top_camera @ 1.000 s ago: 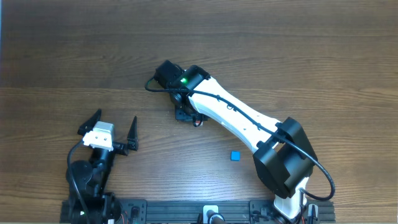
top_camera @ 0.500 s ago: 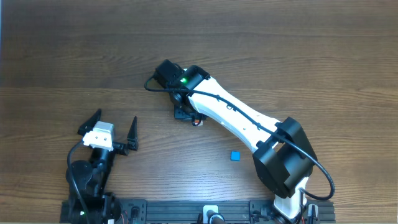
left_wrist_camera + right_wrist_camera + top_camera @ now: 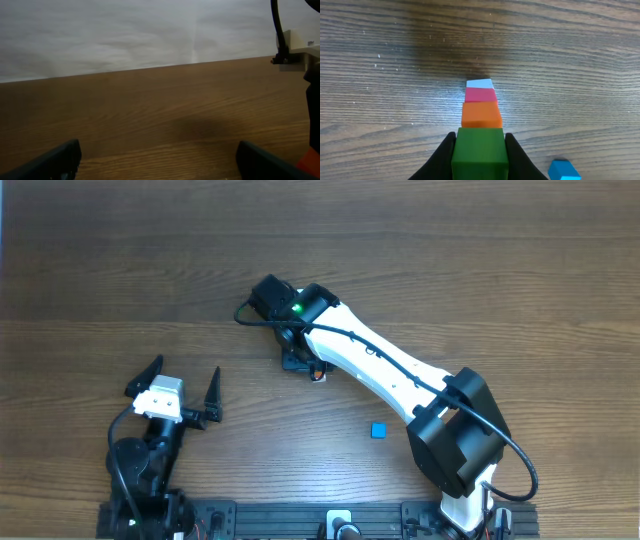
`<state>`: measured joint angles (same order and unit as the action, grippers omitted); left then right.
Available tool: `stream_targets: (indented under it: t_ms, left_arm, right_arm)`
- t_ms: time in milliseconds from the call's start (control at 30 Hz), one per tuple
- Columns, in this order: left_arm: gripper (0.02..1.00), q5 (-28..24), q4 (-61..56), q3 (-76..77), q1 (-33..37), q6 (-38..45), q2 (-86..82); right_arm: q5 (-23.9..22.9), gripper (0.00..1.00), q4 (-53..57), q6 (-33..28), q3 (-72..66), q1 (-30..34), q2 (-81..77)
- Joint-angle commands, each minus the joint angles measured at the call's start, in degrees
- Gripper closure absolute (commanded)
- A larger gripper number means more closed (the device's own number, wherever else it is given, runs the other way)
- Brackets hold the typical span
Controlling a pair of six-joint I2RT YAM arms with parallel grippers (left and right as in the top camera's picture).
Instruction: Stack Cubes
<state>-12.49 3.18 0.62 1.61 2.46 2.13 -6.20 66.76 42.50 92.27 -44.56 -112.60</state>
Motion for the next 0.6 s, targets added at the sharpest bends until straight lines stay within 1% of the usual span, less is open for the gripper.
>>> stream_targets:
  t_ms: [33, 500, 567, 600]
  left_arm:
    - [0.018, -0.5, 0.0, -0.3, -0.3, 1.0, -0.3]
    - [0.018, -0.5, 0.0, -0.3, -0.3, 1.0, -0.3]
    - [0.018, -0.5, 0.0, -0.3, -0.3, 1.0, -0.3]
    - [0.020, -0.5, 0.0, -0.3, -0.3, 1.0, -0.3]
  right_arm:
    - [-1.0, 0.965, -0.4, 0.7, -0.8, 0.4, -1.0]
    - [-1.0, 0.932, -1.6, 0.7, -2.0, 0.4, -1.0]
    - [-1.0, 0.908, -1.6, 0.7, -2.0, 0.4, -1.0]
    - [-1.0, 0.844, -1.6, 0.7, -2.0, 0.4, -1.0]
